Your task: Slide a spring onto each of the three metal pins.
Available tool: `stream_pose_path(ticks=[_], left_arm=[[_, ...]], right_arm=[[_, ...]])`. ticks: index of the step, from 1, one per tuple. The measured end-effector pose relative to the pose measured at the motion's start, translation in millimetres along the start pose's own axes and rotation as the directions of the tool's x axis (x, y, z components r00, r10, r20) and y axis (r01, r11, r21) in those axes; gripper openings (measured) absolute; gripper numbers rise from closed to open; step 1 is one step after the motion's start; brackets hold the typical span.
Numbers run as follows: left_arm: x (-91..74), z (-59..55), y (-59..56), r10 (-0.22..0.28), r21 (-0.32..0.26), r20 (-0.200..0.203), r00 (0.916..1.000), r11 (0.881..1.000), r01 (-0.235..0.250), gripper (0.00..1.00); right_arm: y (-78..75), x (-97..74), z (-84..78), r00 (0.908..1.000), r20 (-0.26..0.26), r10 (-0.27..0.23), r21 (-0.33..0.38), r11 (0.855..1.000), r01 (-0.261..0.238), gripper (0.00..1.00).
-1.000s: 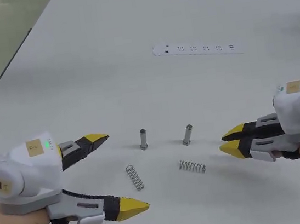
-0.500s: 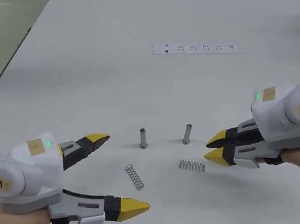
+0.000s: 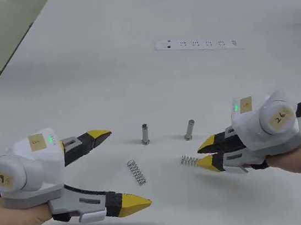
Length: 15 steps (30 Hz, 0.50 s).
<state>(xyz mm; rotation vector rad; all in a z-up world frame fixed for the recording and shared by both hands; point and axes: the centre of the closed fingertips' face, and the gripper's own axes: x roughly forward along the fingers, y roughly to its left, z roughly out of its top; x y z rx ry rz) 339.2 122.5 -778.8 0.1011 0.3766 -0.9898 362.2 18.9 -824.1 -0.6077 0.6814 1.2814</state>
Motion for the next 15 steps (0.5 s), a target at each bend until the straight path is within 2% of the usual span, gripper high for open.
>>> stream_pose_path(ticks=[6, 15], left_arm=[[0.3, 0.7, -0.5, 0.000, -0.001, 0.002, 1.0000, 1.000, 0.000, 0.92], [0.8, -0.7, -0.3, 0.000, -0.003, -0.004, 1.0000, 1.000, 0.000, 0.92]], right_arm=[[-3.2, 6.2, -7.3, 0.9993, -0.036, -0.007, -0.026, 1.000, 0.006, 0.11], [-6.9, 15.0, -16.5, 0.9982, -0.058, -0.013, -0.016, 1.000, 0.012, 0.10]])
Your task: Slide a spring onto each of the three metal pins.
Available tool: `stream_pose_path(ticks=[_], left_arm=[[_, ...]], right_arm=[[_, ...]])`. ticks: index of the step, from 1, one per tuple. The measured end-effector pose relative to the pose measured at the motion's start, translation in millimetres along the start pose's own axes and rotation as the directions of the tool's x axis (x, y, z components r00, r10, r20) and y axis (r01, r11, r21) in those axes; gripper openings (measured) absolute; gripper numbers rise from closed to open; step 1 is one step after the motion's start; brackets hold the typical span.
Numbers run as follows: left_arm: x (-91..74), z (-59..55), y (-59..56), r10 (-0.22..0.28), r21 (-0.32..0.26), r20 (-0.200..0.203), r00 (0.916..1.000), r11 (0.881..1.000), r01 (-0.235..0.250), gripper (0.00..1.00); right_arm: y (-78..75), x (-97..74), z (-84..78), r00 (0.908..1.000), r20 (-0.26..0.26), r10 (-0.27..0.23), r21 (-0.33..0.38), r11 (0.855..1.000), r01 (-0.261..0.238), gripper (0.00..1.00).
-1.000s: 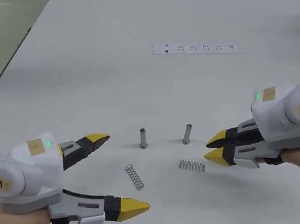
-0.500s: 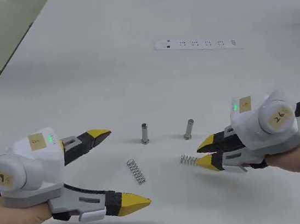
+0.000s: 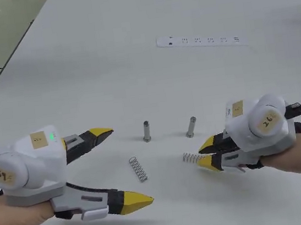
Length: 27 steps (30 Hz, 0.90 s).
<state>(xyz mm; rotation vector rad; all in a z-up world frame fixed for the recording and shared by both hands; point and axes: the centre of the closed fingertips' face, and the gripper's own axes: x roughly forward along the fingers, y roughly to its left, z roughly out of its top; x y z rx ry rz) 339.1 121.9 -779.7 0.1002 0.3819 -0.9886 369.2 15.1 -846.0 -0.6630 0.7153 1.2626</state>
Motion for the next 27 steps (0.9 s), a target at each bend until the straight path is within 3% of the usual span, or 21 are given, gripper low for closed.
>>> stream_pose_path(ticks=[27], left_arm=[[-2.6, -0.5, -3.1, -0.004, -0.005, -0.004, 1.0000, 1.000, 0.004, 0.91]], right_arm=[[-2.2, 10.1, -11.6, 0.9990, -0.044, 0.007, -0.003, 1.000, -0.007, 0.08]])
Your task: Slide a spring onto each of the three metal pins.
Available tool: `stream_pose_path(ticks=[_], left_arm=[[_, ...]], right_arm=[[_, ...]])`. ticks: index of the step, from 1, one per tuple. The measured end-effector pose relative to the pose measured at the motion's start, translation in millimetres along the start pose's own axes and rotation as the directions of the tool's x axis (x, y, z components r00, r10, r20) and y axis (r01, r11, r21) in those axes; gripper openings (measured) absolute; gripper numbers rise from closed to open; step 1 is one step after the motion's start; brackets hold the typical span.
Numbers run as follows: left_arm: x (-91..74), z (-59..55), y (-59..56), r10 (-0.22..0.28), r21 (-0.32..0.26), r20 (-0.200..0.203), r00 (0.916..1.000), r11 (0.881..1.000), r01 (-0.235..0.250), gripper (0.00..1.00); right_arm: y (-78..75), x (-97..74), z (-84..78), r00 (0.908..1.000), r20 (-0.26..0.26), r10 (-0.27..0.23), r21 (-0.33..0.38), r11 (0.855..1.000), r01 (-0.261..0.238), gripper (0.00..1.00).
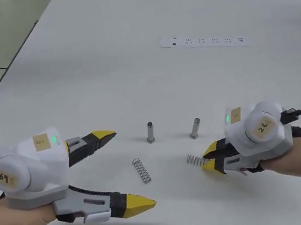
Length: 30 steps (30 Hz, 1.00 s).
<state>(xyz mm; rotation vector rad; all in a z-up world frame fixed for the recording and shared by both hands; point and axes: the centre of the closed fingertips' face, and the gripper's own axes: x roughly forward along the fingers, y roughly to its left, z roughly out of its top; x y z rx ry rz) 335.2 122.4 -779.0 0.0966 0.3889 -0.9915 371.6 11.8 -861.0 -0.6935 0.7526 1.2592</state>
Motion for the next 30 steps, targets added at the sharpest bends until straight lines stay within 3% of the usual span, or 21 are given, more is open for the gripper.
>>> stream_pose_path(ticks=[16, 30], left_arm=[[2.7, 0.6, -5.4, -0.025, 0.006, -0.013, 0.9996, 1.000, 0.025, 0.90], [10.2, 4.2, -9.8, -0.055, 0.011, -0.009, 0.9984, 0.998, 0.055, 0.89]], right_arm=[[3.1, 2.5, 0.8, 0.9999, -0.014, 0.006, -0.061, 0.998, -0.007, 0.07], [-1.1, -19.8, 4.3, 0.9999, 0.007, -0.015, -0.089, 0.996, 0.016, 0.07]])
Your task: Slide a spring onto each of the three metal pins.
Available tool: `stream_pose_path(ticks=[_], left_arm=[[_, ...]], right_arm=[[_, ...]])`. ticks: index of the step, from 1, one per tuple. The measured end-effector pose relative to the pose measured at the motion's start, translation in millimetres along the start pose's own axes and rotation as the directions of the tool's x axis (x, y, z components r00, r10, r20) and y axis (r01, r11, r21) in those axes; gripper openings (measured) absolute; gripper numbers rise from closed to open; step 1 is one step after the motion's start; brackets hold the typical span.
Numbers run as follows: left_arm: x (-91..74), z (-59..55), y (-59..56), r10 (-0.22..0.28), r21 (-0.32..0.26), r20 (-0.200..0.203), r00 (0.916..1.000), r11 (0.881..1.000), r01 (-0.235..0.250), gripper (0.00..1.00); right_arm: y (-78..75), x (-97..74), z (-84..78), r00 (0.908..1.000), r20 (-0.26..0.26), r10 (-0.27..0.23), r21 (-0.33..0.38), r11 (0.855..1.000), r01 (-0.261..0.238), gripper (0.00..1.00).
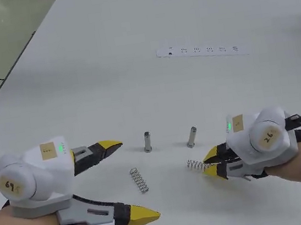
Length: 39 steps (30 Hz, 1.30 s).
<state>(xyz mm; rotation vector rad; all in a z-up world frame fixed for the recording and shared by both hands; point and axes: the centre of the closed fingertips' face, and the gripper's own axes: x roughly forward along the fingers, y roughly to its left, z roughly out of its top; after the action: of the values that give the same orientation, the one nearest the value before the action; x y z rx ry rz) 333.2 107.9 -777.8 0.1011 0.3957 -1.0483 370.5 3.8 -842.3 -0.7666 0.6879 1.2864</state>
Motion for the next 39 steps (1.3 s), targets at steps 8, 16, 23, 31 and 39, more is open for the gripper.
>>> stream_pose_path(ticks=[8, 16, 23, 31, 39], left_arm=[[10.3, 2.5, -3.2, -0.034, 0.004, -0.005, 0.9994, 0.999, 0.034, 0.87], [22.8, 7.5, -9.3, -0.069, 0.018, 0.001, 0.9976, 0.997, 0.069, 0.83], [32.6, 9.5, -12.9, -0.093, 0.021, 0.009, 0.9956, 0.995, 0.093, 0.78], [41.7, 14.4, -14.9, -0.121, 0.009, 0.033, 0.9921, 0.993, 0.120, 0.70], [52.7, 14.5, -19.0, -0.145, 0.014, 0.032, 0.9890, 0.989, 0.144, 0.61]], right_arm=[[2.3, -13.1, 6.4, 0.9999, 0.016, -0.003, -0.034, 0.999, 0.003, 0.07], [5.0, -22.8, 16.7, 0.9993, 0.039, 0.000, -0.066, 0.998, 0.002, 0.07], [7.2, -26.3, 19.2, 0.9992, 0.039, 0.009, -0.088, 0.996, -0.005, 0.07], [12.4, -27.2, 22.2, 0.9989, 0.043, 0.020, -0.098, 0.995, -0.016, 0.07], [17.9, -31.1, 32.1, 0.9976, 0.057, 0.040, -0.131, 0.991, -0.032, 0.07]])
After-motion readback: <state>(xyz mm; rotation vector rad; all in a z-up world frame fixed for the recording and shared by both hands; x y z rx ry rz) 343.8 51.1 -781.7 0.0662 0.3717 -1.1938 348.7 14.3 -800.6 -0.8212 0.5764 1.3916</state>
